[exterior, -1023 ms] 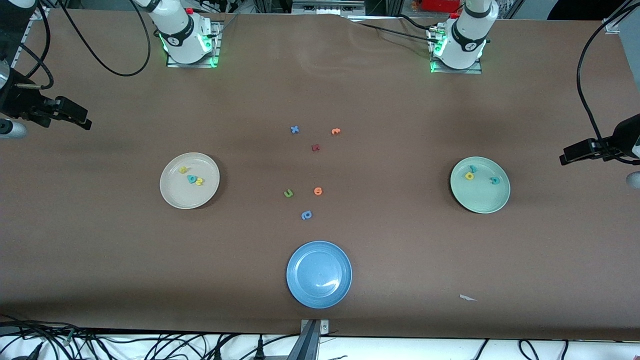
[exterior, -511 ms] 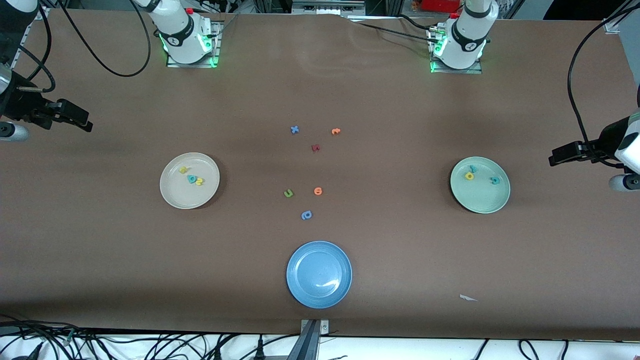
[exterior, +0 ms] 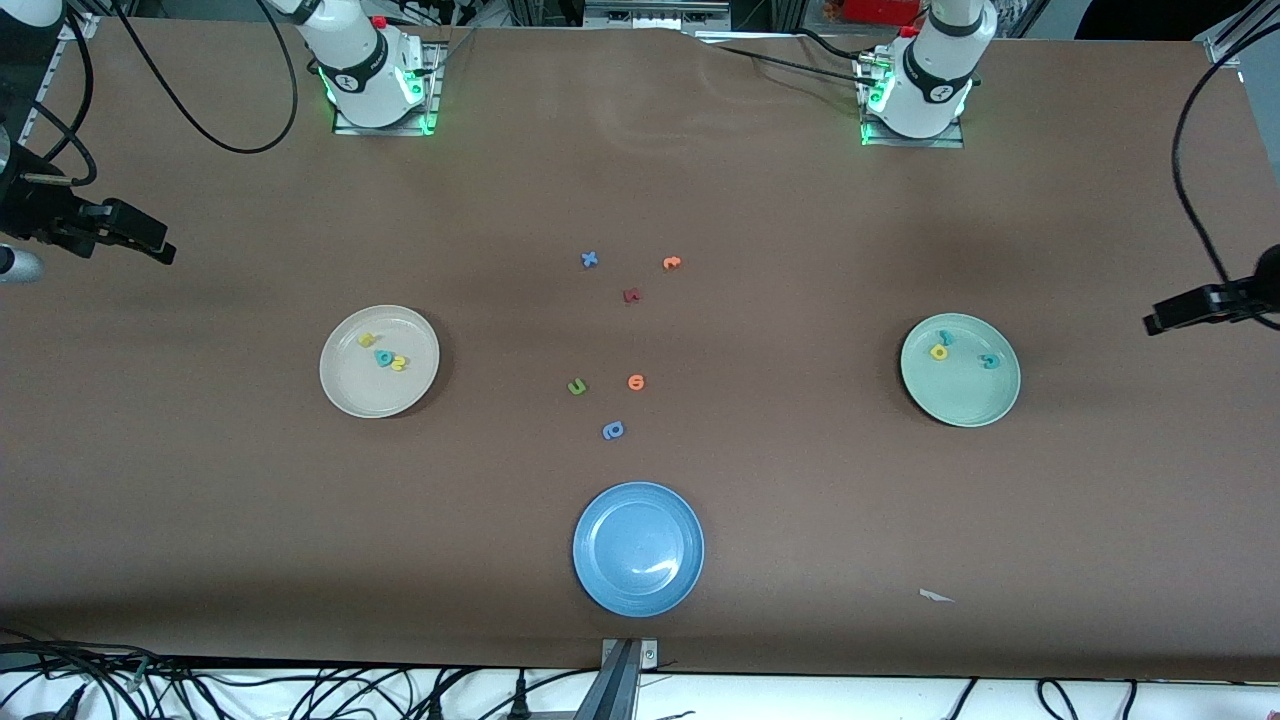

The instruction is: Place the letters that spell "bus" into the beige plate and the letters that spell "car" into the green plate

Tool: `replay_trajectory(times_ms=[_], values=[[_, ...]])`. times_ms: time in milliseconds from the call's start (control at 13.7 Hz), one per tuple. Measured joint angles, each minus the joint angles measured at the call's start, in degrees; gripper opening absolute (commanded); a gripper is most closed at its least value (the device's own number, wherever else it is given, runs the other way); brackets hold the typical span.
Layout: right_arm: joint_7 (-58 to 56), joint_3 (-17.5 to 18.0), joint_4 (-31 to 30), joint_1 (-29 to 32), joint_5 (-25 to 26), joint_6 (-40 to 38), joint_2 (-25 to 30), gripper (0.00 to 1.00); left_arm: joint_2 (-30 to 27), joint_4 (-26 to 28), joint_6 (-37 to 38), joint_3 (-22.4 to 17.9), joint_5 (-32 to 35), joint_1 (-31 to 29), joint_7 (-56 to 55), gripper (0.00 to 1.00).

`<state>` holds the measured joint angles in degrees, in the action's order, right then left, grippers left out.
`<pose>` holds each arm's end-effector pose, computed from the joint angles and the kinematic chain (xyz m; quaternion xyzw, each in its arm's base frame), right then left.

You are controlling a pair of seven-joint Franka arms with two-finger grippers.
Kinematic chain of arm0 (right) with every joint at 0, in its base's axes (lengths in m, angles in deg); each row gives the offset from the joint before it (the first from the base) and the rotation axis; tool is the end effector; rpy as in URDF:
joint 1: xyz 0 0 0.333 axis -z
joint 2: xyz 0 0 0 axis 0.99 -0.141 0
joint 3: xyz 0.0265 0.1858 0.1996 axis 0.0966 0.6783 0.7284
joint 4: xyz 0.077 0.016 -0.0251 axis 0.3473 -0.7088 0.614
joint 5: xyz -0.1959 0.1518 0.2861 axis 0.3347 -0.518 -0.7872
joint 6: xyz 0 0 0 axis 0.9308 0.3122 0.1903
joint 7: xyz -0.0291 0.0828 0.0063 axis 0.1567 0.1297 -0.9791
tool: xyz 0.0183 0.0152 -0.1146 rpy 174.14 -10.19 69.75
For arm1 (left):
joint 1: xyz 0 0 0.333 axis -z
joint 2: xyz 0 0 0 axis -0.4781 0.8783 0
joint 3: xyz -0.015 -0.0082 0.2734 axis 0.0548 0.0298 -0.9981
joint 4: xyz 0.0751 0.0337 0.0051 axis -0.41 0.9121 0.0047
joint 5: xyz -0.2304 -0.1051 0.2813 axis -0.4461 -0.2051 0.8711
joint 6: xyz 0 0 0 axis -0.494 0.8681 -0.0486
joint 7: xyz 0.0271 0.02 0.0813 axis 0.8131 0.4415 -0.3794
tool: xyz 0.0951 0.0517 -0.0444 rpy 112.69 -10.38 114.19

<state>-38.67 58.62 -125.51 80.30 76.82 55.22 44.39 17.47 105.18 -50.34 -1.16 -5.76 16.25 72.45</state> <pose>0.5382 -0.0317 0.5226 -0.9991 0.0397 0.0124 0.0058 0.5896 0.0989 0.5172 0.9933 0.1085 -0.0390 0.0046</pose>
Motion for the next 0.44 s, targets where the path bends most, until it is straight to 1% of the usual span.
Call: replay_trajectory(times_ms=[219, 438], values=[[-0.01, 0.1, 0.0, -0.02, 0.0, 0.0, 0.0, 1.0, -0.41, -0.48, 0.0, -0.4, 0.0, -1.89, -0.05, 1.0], [-0.01, 0.27, 0.0, -0.03, 0.0, 0.0, 0.0, 1.0, -0.46, -0.41, 0.08, -0.11, 0.0, -1.99, -0.07, 1.0]])
